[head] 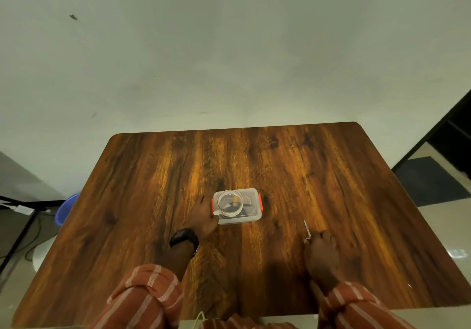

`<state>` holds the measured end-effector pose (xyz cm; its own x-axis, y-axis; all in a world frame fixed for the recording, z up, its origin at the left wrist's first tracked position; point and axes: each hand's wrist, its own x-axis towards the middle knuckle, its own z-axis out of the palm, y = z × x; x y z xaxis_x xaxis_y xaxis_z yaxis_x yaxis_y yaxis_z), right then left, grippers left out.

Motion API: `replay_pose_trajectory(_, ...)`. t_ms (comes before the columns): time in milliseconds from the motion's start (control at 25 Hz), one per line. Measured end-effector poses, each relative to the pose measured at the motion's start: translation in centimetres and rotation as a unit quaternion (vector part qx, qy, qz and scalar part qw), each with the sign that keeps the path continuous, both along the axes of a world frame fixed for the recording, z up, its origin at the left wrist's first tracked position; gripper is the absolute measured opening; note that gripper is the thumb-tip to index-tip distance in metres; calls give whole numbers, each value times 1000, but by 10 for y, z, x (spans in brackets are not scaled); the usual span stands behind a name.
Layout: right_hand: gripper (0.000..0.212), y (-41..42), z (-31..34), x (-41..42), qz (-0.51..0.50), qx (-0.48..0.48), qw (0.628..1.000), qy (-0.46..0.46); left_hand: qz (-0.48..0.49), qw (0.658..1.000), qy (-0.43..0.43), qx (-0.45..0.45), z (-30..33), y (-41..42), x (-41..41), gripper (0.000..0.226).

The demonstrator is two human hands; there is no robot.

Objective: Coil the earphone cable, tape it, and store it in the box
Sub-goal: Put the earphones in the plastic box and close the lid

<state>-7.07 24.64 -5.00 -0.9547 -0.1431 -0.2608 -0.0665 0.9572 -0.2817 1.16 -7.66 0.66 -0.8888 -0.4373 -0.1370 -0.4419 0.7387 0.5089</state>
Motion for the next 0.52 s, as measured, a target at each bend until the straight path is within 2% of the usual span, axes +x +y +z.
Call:
replay_pose_trajectory(120, 40, -4, 10, -9, -12, -18, 999, -44, 13, 1000, 18, 3, -4, -1, 3, 43)
replay_pose_trajectory(240, 41, -5, 13, -17, -23, -29, 997, -61, 9, 1000, 17, 7, -19, -9, 5, 59)
replay_pose_trajectory(400, 41, -4, 3, -38, 0, 35, 994, -103, 29, 999, 22, 26, -17, -8, 10, 79)
replay_pose_trajectory(480, 44, 4, -37, -64, -4, 14, 991, -136, 37, 998, 19, 55, -12, -4, 11, 83)
replay_pose_trajectory(520, 49, 10, -67, -81, -11, -14, 989, -147, 40, 997, 20, 62, -8, -2, 11, 78)
